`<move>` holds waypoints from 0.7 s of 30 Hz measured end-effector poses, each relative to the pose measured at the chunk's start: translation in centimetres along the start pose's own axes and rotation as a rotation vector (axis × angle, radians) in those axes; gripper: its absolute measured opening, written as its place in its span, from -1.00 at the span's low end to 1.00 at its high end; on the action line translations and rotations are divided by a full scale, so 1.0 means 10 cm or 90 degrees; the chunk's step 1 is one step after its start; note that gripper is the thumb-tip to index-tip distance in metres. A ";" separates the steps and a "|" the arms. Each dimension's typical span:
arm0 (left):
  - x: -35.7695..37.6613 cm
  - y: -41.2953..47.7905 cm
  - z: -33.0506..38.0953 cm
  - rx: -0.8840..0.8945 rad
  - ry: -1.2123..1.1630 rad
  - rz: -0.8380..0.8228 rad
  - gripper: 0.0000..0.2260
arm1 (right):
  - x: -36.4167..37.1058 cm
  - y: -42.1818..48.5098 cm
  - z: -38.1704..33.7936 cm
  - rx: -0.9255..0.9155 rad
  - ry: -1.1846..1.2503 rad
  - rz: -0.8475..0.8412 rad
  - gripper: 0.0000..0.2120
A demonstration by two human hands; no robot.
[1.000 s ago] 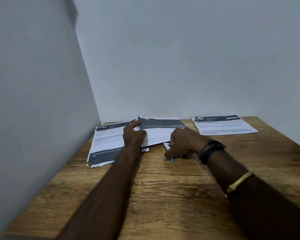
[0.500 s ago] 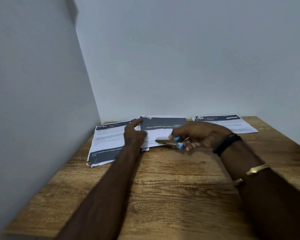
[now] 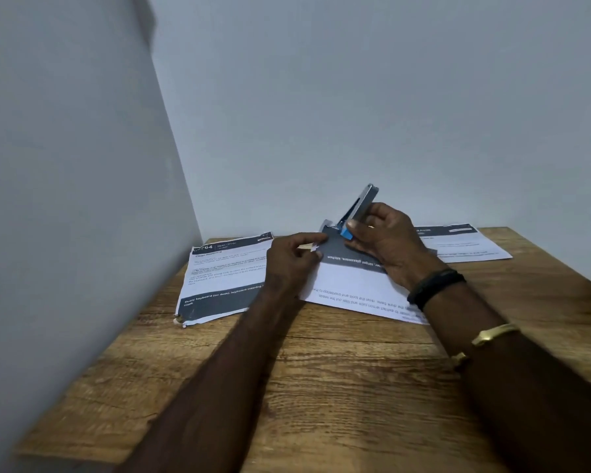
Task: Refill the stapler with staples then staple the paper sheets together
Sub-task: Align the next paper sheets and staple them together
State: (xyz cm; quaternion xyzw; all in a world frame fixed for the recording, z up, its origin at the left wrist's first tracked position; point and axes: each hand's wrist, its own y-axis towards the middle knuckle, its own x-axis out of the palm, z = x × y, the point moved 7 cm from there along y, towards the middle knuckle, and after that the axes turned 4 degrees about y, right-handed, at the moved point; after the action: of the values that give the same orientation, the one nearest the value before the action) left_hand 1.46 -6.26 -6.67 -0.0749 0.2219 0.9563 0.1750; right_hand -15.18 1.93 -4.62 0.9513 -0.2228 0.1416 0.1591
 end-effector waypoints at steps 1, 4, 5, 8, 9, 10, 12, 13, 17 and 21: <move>0.02 -0.02 0.03 0.008 0.005 -0.008 -0.71 | -0.01 -0.01 -0.03 -0.029 -0.022 0.010 -0.77; 0.05 -0.05 0.07 0.032 0.026 -0.014 -0.72 | -0.01 -0.05 -0.12 -0.107 -0.093 0.015 -0.74; 0.06 -0.05 0.07 0.036 0.035 -0.014 -0.72 | 0.00 -0.06 -0.15 -0.123 -0.115 0.014 -0.73; 0.06 -0.04 0.07 0.046 0.056 -0.018 -0.72 | 0.04 -0.09 -0.19 -0.146 -0.156 0.016 -0.67; 0.06 -0.03 0.07 0.053 0.063 -0.018 -0.72 | 0.04 -0.10 -0.20 -0.150 -0.162 0.016 -0.64; 0.05 -0.03 0.07 0.060 0.069 -0.017 -0.72 | 0.05 -0.10 -0.21 -0.153 -0.167 0.014 -0.62; 0.06 -0.02 0.07 0.070 0.082 -0.016 -0.71 | 0.07 -0.11 -0.21 -0.154 -0.178 0.002 -0.61; 0.06 -0.02 0.07 0.074 0.089 -0.016 -0.71 | 0.08 -0.12 -0.21 -0.154 -0.185 -0.007 -0.61; 0.09 -0.02 0.08 0.092 0.107 -0.029 -0.71 | 0.13 -0.12 -0.21 -0.161 -0.201 -0.043 -0.65; 0.11 -0.02 0.09 0.093 0.101 -0.037 -0.72 | 0.13 -0.10 -0.20 -0.170 -0.210 -0.036 -0.72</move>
State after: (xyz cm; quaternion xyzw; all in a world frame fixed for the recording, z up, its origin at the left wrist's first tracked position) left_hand 0.50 -5.37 -6.19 -0.1435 0.3022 0.9231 0.1899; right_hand -13.99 3.00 -2.63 0.9381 -0.2355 -0.0516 0.2487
